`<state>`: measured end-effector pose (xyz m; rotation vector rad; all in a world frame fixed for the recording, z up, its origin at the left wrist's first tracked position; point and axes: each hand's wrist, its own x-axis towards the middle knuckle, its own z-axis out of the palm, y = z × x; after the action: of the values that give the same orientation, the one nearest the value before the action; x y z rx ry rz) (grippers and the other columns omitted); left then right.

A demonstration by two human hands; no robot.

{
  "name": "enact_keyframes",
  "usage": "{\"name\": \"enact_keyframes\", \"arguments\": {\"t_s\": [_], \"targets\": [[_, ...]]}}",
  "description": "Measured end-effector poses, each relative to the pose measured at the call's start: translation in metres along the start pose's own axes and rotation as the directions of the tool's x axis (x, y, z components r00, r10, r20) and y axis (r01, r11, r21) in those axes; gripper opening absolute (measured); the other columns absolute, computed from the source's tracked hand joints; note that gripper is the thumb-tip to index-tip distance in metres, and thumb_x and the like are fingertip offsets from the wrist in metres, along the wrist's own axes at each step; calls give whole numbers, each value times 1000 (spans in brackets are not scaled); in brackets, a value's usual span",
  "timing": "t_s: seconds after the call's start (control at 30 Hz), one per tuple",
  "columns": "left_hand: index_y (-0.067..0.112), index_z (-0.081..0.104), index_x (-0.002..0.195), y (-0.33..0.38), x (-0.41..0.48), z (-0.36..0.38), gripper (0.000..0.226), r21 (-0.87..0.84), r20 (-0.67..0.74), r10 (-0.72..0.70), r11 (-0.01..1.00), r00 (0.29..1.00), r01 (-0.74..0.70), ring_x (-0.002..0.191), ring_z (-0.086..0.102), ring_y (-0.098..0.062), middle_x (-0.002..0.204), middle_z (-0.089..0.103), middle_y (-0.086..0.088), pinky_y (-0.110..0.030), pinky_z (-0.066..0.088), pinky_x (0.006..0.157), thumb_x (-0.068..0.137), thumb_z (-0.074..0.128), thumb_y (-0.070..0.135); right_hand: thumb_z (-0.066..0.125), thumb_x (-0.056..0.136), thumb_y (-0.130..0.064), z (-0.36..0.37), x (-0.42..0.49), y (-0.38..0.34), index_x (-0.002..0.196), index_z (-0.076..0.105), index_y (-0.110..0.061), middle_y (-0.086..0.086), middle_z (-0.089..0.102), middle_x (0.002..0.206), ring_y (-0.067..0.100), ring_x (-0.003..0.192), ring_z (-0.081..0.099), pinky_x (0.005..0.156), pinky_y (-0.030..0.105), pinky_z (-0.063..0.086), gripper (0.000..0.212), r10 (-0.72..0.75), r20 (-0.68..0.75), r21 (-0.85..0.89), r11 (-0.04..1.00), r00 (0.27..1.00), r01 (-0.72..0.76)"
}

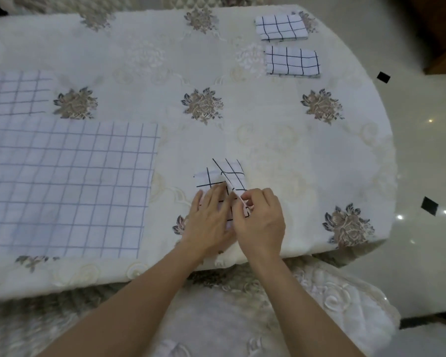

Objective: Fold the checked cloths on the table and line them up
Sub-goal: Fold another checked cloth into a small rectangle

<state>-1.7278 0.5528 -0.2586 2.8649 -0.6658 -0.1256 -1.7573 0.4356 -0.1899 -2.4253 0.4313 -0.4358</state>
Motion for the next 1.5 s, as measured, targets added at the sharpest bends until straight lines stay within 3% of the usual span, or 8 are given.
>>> {"name": "enact_keyframes", "arguments": {"t_s": [0.37,0.57,0.83,0.93,1.0,1.1,1.23,1.5], "targets": [[20,47,145,-55,-46,-11,56,100,-18,3,995,1000,-2,141,39,-24,155,40,-8,-54,33,113,97,36,46,60,82,-21,44,-24,-16,85,64,-14,3,59,86,25,77,53,57,36,46,8,-127,86,-165,976,988,140],[21,52,138,-57,-47,-12,47,14,-62,-24,1000,998,25,140,41,-22,153,44,0,-54,34,112,97,38,38,74,75,-16,62,-35,-21,86,67,-15,3,61,82,25,75,54,60,36,48,14,-133,198,-253,950,971,181],[14,56,132,-60,-43,-23,41,-145,-182,-159,980,970,133,131,49,-21,142,53,-3,-48,36,112,97,39,27,55,89,-28,45,-18,-13,87,69,-13,2,60,80,22,74,52,62,38,47,21,-226,202,-44,970,953,240],[8,50,136,-50,-31,-29,44,-208,-240,-227,962,944,178,132,46,-26,144,48,-12,-45,38,111,97,42,26,49,94,-24,29,18,13,103,68,-8,6,62,97,24,87,54,73,39,49,27,-275,144,-24,959,951,281],[7,41,146,-40,-20,-27,54,-187,-185,-213,966,959,179,141,37,-27,154,38,-13,-45,35,115,99,40,34,44,98,-29,30,36,31,124,63,-8,8,61,122,26,112,56,90,45,51,38,-294,244,-55,947,924,316],[10,25,155,-28,-5,-13,64,-82,-91,-164,984,982,156,151,19,-23,164,20,-10,-47,25,121,103,32,46,33,104,-36,47,43,48,148,43,-8,7,40,155,23,147,31,117,45,32,53,-370,448,-109,881,814,460],[13,15,159,-26,1,5,65,29,-27,-140,990,990,140,154,4,-20,167,7,-7,-48,18,123,105,25,48,22,106,-41,62,42,59,156,26,-9,4,19,165,16,153,10,124,42,18,60,-368,553,-142,842,748,520],[11,13,159,-30,-7,15,65,74,-23,-132,988,991,134,154,1,-21,167,5,-9,-48,16,123,106,22,48,23,105,-43,68,40,66,156,26,-9,5,20,165,18,153,11,123,43,17,62,-369,569,-206,800,734,563]]}}
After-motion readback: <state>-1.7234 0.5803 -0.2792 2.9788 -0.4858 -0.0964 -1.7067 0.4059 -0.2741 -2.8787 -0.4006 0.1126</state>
